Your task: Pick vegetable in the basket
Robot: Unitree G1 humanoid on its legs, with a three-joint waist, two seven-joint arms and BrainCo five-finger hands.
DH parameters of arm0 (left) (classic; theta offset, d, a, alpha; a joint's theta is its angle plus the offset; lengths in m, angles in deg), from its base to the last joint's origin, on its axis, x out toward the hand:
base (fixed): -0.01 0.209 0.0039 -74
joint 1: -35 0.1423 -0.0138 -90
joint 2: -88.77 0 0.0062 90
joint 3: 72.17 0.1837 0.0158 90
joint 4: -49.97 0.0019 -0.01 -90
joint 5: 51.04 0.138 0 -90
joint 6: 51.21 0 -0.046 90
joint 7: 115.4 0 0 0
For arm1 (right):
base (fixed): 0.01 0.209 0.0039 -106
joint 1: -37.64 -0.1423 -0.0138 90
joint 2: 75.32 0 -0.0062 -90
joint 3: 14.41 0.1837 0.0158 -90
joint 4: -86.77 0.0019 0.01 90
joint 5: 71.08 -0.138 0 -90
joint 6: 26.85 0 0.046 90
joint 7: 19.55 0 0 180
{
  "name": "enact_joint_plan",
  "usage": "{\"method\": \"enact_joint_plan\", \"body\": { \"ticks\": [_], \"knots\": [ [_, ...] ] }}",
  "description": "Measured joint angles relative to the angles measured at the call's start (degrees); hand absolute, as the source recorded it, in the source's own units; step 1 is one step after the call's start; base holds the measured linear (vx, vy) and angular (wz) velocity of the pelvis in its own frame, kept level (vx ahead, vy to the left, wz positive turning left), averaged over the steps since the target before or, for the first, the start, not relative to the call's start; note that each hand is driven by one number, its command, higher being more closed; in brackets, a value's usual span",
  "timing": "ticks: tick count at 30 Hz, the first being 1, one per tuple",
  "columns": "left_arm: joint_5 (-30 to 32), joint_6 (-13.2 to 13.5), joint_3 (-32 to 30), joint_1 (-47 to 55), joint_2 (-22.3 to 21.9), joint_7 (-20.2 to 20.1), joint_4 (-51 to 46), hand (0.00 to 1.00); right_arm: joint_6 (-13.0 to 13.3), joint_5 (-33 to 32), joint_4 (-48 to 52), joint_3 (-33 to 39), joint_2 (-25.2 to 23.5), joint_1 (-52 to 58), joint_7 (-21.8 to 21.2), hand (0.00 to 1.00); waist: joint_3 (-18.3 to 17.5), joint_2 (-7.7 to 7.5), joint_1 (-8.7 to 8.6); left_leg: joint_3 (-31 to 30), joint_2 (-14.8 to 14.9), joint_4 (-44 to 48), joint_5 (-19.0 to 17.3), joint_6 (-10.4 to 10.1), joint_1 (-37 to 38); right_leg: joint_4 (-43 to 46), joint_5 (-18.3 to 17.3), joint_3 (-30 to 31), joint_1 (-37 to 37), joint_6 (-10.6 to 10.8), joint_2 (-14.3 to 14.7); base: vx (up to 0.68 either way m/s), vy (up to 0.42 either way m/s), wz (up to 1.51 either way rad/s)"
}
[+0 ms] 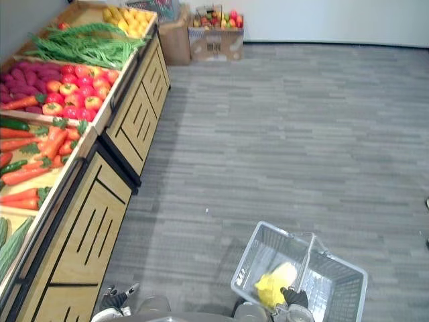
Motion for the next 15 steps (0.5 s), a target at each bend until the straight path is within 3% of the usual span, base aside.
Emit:
{"method": "enact_joint_plan", "body": {
  "ticks": [2,3,4,5,6,8,9,12,15],
  "knots": [
    [0.0,0.1,-0.2,0.1,0.2,0.0,-1.5,0.00,0.0,0.0,-0.3,0.0,-0.2,0.4,0.0,1.00,0.0,-1.05,0.77,3.9,0.1,-4.8,-3.4,1.8,-4.8,-1.2,0.0,-0.6,3.4,0.1,-1.6,0.30,0.097,0.09],
    [0.0,0.2,-0.2,0.2,0.2,0.1,-1.9,0.00,0.0,0.0,-0.4,0.0,-0.3,1.0,0.0,1.00,-0.1,-1.29,1.22,7.4,0.1,-15.3,-1.9,3.4,-6.5,-1.8,-0.1,-2.0,5.2,1.5,-2.5,0.38,0.227,0.26],
    [0.0,0.2,0.1,0.5,-0.1,0.3,-2.1,0.00,0.0,0.0,-0.1,0.1,0.2,1.7,0.0,1.00,-0.3,-0.47,1.07,10.9,-0.3,-26.6,6.0,6.3,-7.3,-1.7,-0.9,-3.0,6.4,3.5,-2.1,0.40,0.280,0.54],
    [0.0,0.2,0.4,0.5,0.1,0.2,-2.1,0.00,-0.2,0.0,0.0,0.5,-0.5,2.4,0.2,1.00,-1.0,-0.88,0.92,13.9,-1.6,-29.1,5.0,8.6,-7.1,-1.6,-2.3,-3.4,7.1,5.7,-3.2,0.36,0.240,1.20],
    [0.0,0.7,0.4,0.0,0.7,0.2,-2.5,0.00,-0.3,0.0,-0.9,0.6,-1.3,3.2,0.1,1.00,-1.5,-3.10,0.04,16.4,-4.8,-34.1,5.1,8.8,-6.2,-1.7,-2.4,-3.8,7.1,5.8,-5.3,0.35,0.204,1.32],
    [0.1,0.6,0.4,0.0,0.8,0.5,-2.6,0.00,-0.1,0.0,-1.2,0.5,-1.9,2.9,0.1,1.00,-1.5,-3.98,-0.36,18.0,-8.0,-41.5,5.1,8.9,-5.2,-3.2,-1.2,-4.2,7.2,4.8,-5.5,0.33,0.175,1.24],
    [0.1,0.5,0.4,0.0,1.3,0.8,-2.5,0.00,-0.1,0.0,-1.2,0.2,-2.7,2.0,0.1,1.00,-1.2,-4.60,0.47,18.0,-8.7,-42.2,5.2,9.0,-5.3,-4.8,0.2,-3.4,7.9,5.3,-5.6,0.24,0.107,0.67],
    [0.3,0.0,0.4,2.9,1.3,1.3,-0.7,0.00,0.0,0.1,-1.0,-3.2,-4.0,0.2,-0.1,1.00,-1.5,-4.00,2.01,19.9,-7.8,-42.6,5.2,9.0,-2.1,-8.1,5.9,-0.2,11.3,6.1,-4.5,0.16,0.005,-0.08],
    [0.7,-0.1,0.4,3.8,1.5,1.2,1.2,0.00,0.2,1.2,-1.1,-4.9,-4.3,0.2,-0.2,1.00,-3.0,-4.13,2.84,21.0,-7.2,-45.9,5.6,8.6,-0.4,-8.9,8.4,2.5,10.7,7.3,-4.2,0.07,-0.035,-0.28]
  ]
}}
